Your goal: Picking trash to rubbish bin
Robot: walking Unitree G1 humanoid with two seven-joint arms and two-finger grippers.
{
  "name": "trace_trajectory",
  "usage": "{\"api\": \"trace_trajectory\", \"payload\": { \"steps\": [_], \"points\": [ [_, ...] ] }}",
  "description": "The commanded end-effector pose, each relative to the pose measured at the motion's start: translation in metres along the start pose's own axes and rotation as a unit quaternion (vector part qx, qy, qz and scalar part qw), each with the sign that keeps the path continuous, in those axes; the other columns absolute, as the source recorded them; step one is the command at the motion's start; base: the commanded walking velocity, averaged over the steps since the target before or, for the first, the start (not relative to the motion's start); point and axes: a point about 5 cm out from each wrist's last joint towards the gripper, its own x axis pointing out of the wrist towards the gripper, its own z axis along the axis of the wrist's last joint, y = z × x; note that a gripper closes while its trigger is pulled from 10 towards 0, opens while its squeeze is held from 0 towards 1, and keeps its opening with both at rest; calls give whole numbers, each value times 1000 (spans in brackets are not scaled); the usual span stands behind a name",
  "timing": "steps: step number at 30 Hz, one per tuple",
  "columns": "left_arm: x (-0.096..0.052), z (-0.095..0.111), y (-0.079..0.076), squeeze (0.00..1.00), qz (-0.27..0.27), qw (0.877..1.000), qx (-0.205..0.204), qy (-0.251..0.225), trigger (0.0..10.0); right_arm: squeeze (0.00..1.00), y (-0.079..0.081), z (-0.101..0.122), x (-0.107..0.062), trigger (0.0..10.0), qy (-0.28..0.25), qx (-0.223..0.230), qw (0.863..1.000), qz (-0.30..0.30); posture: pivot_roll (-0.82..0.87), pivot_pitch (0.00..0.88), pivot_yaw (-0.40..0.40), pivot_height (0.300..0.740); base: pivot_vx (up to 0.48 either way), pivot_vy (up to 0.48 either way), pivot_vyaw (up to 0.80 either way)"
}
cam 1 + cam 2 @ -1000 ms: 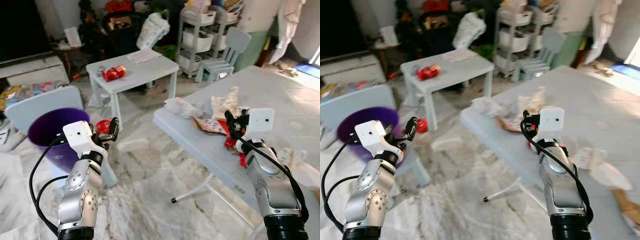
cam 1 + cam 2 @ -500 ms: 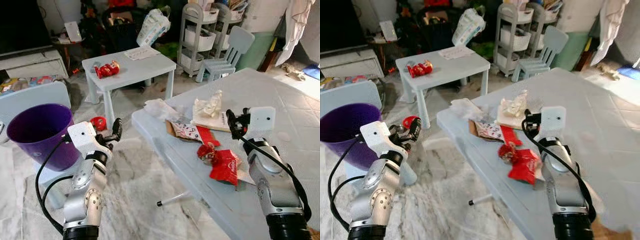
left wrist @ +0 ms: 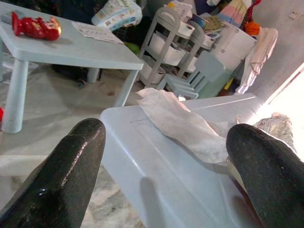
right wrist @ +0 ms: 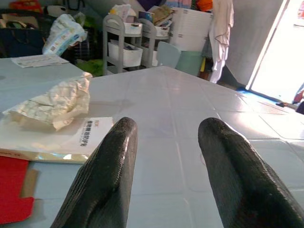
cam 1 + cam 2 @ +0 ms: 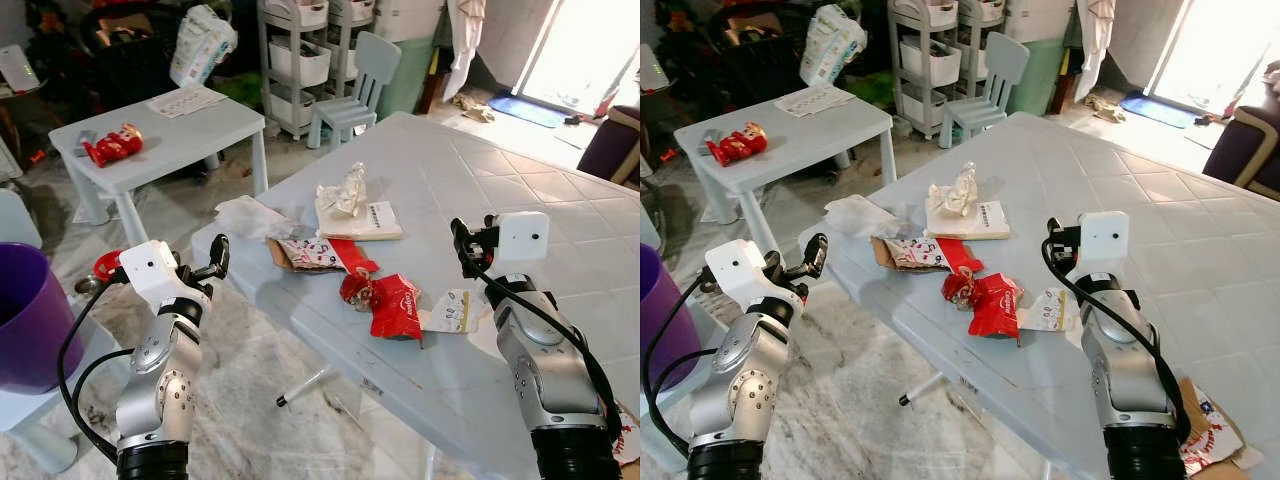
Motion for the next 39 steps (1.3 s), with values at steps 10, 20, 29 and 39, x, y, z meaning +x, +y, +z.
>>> {"api": "trace_trajectory", "payload": {
  "steps": [10, 20, 29, 39],
  "points": [
    [3, 2, -5, 0, -10, 1000, -10, 4, 10000, 0, -3, 6, 2, 10000, -8, -2, 1000, -8, -29, 0, -69, 740, 0, 0, -725],
    [3, 2, -4, 0, -11, 1000, -9, 7, 10000, 0, -3, 6, 3, 10000, -10, -3, 1000, -7, -27, 0, -68, 740, 0, 300, 0],
    [4, 3, -4, 0, -12, 1000, -7, 8, 10000, 0, -3, 6, 3, 10000, -11, -3, 1000, -6, -26, 0, -66, 740, 0, 480, 0],
    [4, 2, -4, 0, -11, 1000, -7, 11, 10000, 0, -3, 6, 3, 10000, -11, -4, 1000, -8, -26, 0, -65, 740, 0, 480, 0]
  ]
}}
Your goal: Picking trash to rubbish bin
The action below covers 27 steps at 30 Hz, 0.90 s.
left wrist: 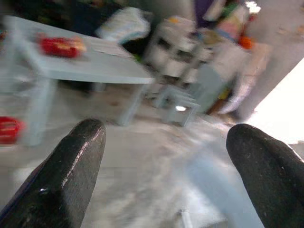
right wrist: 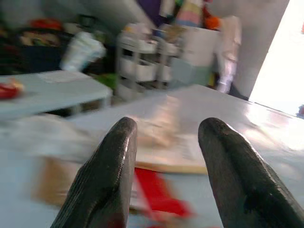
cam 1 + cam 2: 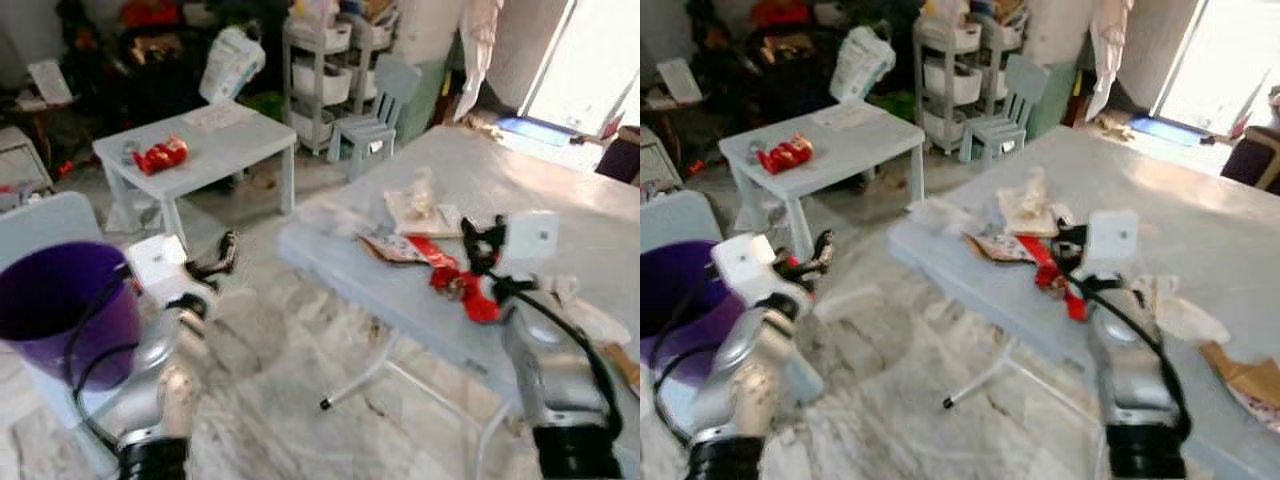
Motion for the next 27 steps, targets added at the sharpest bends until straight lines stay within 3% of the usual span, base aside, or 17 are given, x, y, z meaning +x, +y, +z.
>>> {"api": "trace_trajectory", "payload": {
  "steps": [1, 11, 27],
  "points": [
    [2, 0, -9, 0, -12, 1000, -3, 1, 10000, 0, -9, 3, 0, 10000, -4, -9, 1000, -14, -26, 0, -65, 740, 0, 480, 0],
    [3, 5, -15, 0, -39, 999, -15, -17, 10000, 0, -11, 4, 2, 10000, -2, -11, 1000, -16, -29, 0, -67, 740, 0, 48, -49],
    [5, 8, -14, 0, -35, 999, -33, -16, 10000, 0, -12, 4, 2, 10000, -3, -14, 1000, -18, -32, 0, -66, 740, 0, 0, -800]
  ]
}}
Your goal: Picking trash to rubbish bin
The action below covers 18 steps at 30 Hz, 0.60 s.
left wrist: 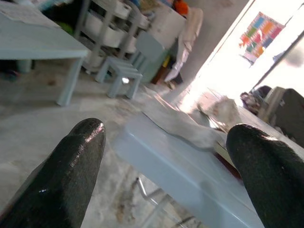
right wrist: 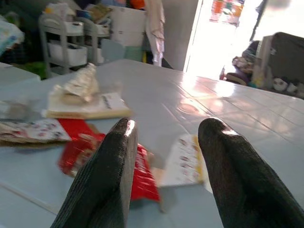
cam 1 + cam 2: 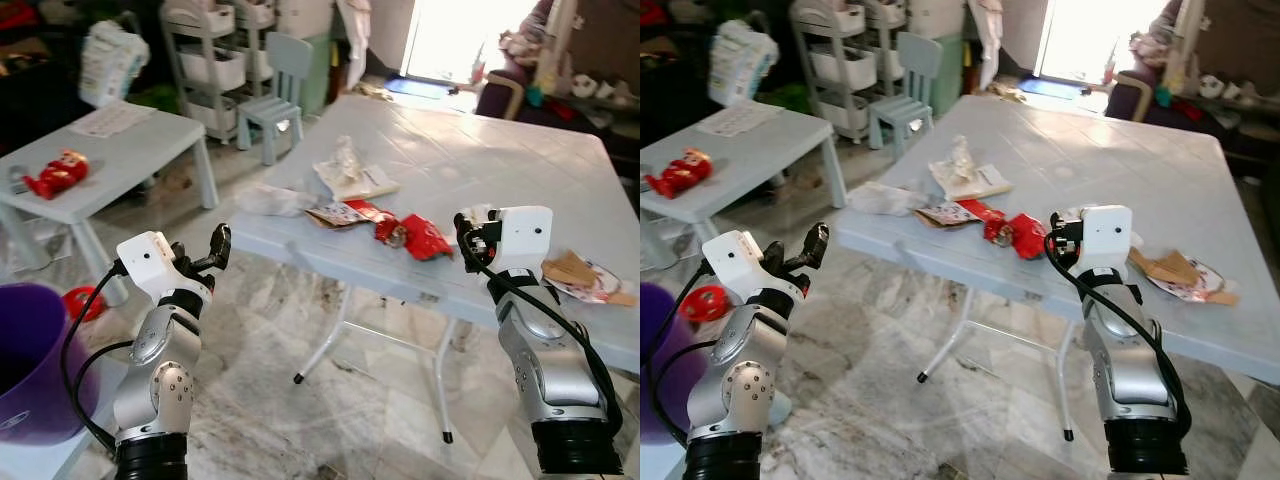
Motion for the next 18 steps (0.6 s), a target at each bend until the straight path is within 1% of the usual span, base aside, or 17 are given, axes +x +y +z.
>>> {"api": "trace_trajectory", "payload": {
  "steps": [1, 3, 10, 14, 18],
  "points": [
    [2, 3, -4, 0, -7, 1000, -4, -1, 10000, 0, -4, 3, 1, 10000, -5, -5, 1000, -6, -32, 0, -66, 740, 0, 0, -800],
    [3, 2, -4, 0, -6, 1000, -13, 1, 10000, 0, -4, 4, 1, 10000, -8, -6, 1000, -6, -33, 0, -66, 740, 0, 0, -253],
    [4, 1, -3, 0, -7, 1000, -12, 5, 10000, 0, -5, 5, 1, 10000, -9, -8, 1000, -7, -35, 0, -65, 740, 0, 0, 0],
    [4, 0, -2, 0, -6, 1000, -15, 8, 10000, 0, -5, 5, 0, 10000, -9, -9, 1000, -7, -37, 0, -65, 740, 0, -272, 0],
    [3, -1, -2, 0, -8, 1000, -18, 10, 10000, 0, -5, 5, 0, 10000, -9, -10, 1000, -7, -37, 0, -66, 740, 286, -343, 0]
  ]
}}
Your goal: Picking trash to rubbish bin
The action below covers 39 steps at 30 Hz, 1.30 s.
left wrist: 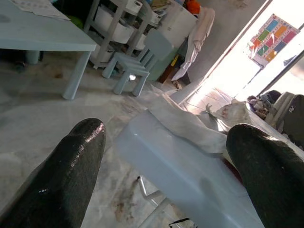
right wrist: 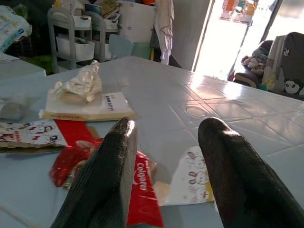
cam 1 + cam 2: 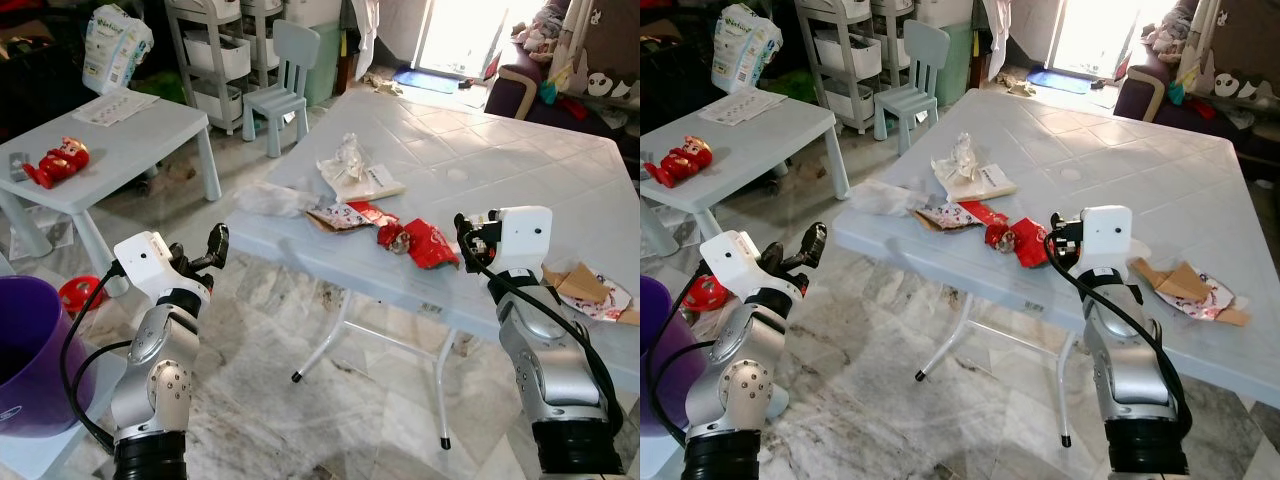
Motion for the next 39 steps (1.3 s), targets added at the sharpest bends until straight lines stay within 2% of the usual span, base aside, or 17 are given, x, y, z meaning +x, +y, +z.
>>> {"api": "trace_trajectory", "payload": {
  "steps": [1, 34, 39],
  "points": [
    [2, -2, -5, 0, -12, 1000, -6, 8, 10000, 0, -6, 5, 0, 10000, -9, -6, 1000, -8, -37, 0, -66, 740, 285, -382, 0],
    [-1, -7, -3, 0, -2, 1000, -4, 12, 10000, 0, -6, 7, 3, 10000, -12, -17, 1000, -3, -35, 0, -75, 740, 270, -392, 0],
    [-3, -4, -1, 0, 4, 1000, 15, 0, 10000, 0, -6, 8, 4, 10000, -13, -20, 1000, -1, -34, 0, -75, 740, 0, -97, 0]
  ]
}}
